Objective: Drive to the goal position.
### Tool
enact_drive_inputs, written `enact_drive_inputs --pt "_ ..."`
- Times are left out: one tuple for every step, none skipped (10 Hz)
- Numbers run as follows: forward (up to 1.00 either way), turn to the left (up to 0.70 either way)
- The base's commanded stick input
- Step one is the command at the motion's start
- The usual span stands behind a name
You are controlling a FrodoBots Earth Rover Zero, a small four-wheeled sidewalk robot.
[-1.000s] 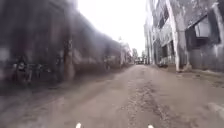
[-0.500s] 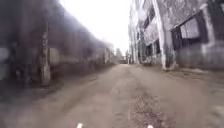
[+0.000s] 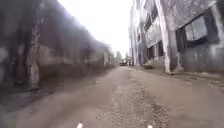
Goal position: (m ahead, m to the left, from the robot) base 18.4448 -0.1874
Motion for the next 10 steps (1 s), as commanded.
enact_drive_inputs --pt "1.0 0.07" --pt "1.0 0.07" --pt "1.0 0.07" --pt "1.0 0.07" --pt "1.0 0.07" --pt "1.0 0.07" --pt "1.0 -0.33" --pt "1.0 -0.33" --pt "1.0 -0.33" --pt "1.0 -0.33"
